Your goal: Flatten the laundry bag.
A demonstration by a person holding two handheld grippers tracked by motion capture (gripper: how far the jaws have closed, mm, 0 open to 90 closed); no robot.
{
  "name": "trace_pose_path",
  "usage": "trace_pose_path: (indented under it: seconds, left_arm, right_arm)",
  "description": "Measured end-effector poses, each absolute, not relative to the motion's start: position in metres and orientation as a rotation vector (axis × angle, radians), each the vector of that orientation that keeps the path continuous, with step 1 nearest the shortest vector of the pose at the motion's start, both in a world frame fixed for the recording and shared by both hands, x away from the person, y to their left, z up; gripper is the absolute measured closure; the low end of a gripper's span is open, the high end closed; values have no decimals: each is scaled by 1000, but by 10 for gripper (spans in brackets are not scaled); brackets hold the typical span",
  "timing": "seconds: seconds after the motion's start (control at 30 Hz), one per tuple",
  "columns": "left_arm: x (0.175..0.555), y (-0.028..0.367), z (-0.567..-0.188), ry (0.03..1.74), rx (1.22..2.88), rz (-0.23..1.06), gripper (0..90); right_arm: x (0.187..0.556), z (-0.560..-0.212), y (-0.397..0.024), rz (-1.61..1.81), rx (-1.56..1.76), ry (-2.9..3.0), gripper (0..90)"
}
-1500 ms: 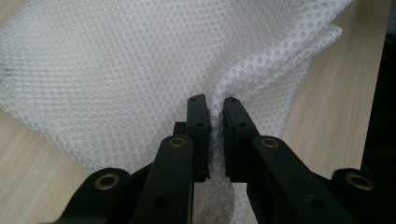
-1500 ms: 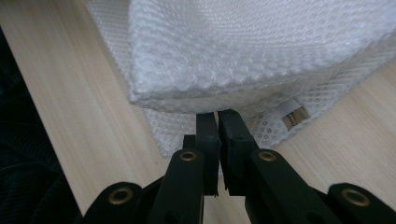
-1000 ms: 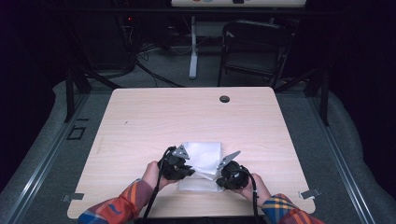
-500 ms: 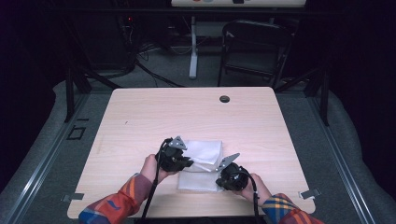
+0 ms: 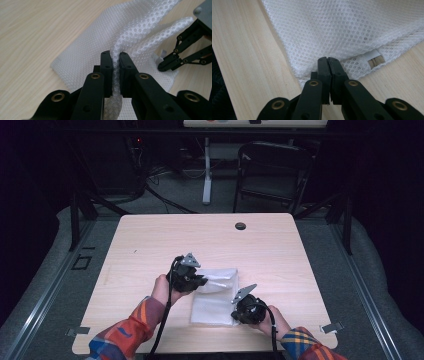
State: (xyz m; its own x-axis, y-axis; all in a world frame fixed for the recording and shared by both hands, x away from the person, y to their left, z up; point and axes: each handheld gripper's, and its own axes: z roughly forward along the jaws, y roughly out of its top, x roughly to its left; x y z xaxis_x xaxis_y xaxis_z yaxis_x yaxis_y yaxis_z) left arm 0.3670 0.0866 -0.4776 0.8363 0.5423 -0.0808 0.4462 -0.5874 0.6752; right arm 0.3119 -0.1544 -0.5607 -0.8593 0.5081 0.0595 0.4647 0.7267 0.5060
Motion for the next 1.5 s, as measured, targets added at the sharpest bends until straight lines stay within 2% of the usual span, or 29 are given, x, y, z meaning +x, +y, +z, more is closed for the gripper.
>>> trace_pose_path:
  seconds: [0.83,1.5]
  left_arm:
    - [390,75,-463,752,2252,288,837]
    - [413,59,-466,769,2261,360,837]
  right_arm:
    - [312,-561,-154,807,804,2851,900]
    - [311,-560,-153,791,807,2856,900]
